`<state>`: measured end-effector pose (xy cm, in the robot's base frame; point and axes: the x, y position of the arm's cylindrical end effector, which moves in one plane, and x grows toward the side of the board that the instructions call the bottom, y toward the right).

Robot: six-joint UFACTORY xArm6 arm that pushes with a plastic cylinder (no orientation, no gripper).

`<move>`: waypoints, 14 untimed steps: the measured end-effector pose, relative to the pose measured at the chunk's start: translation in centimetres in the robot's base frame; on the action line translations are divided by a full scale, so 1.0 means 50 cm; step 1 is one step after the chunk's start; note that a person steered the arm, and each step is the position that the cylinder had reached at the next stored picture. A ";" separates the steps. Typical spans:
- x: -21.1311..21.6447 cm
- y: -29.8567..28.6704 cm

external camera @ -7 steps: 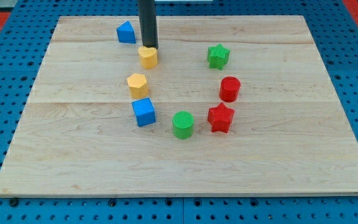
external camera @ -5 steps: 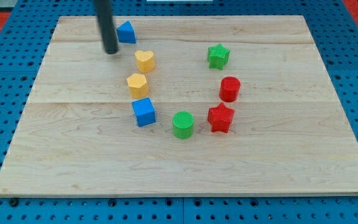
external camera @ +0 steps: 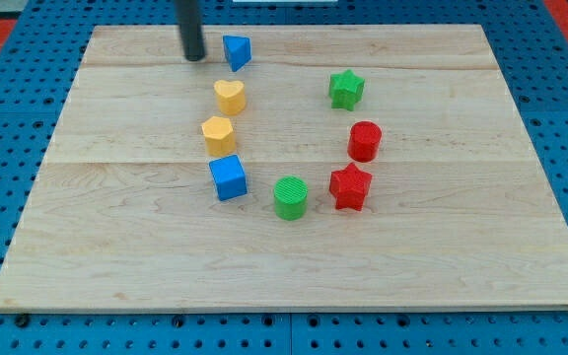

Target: Slide the blue triangle to the top side of the yellow heart

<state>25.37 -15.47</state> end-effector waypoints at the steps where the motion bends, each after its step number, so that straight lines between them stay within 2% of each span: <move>1: -0.035 0.072; 2: -0.029 0.184; 3: 0.011 0.171; 4: -0.038 0.169; 5: -0.092 0.292; 6: -0.072 0.407; 7: -0.027 0.391; 9: -0.008 0.212; 10: -0.012 0.187; 12: -0.041 0.183; 14: 0.021 0.226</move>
